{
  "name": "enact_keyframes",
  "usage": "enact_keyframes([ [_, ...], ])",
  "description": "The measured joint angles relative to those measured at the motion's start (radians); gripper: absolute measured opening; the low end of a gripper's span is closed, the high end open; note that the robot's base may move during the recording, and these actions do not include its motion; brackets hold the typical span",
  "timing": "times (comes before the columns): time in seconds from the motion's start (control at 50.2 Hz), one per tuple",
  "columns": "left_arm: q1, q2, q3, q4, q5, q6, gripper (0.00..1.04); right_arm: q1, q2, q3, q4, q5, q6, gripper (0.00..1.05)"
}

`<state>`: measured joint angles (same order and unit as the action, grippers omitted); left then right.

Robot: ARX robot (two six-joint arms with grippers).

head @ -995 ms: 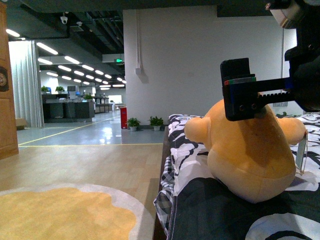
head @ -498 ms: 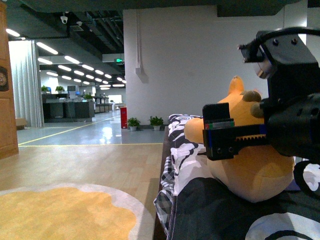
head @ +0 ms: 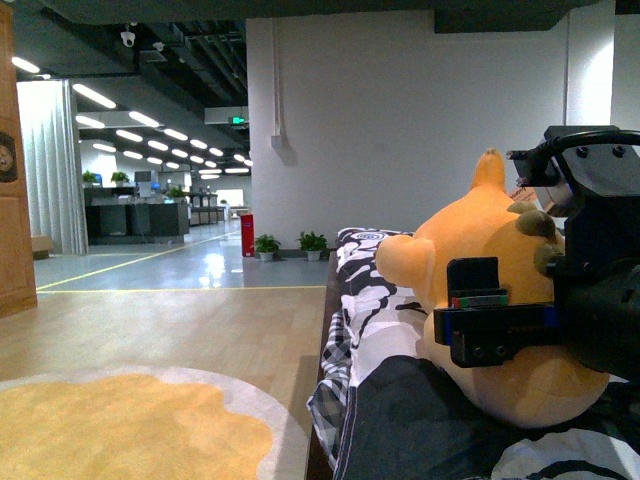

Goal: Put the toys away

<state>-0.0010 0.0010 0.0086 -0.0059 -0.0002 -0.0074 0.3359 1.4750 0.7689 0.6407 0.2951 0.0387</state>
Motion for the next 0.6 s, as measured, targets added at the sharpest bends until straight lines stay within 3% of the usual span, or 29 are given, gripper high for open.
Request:
enact_keyframes([
  [0.139,0.0,0.0,0.0,0.0,0.0,0.0,0.99,0.01,-0.031,-0.013,-0.002,-0.008,0.008,0.58],
  [0.239,0.0,0.0,0.0,0.0,0.0,0.0,0.99,0.019,-0.092,-0.029,-0.021,-0.035,0.016,0.38],
  [0.378,0.0,0.0,0.0,0.0,0.0,0.0,0.99,0.001,-0.241,-0.065,-0.063,-0.143,0.018,0.15],
  [0.458,0.0,0.0,0.0,0.0,0.0,0.0,0.99,-0.032,-0.32,-0.081,-0.093,-0.2,0.019,0.1],
  [0.597,0.0,0.0,0.0,0.0,0.0,0.0,0.99,-0.172,-0.533,-0.144,-0.177,-0.365,0.039,0.08],
])
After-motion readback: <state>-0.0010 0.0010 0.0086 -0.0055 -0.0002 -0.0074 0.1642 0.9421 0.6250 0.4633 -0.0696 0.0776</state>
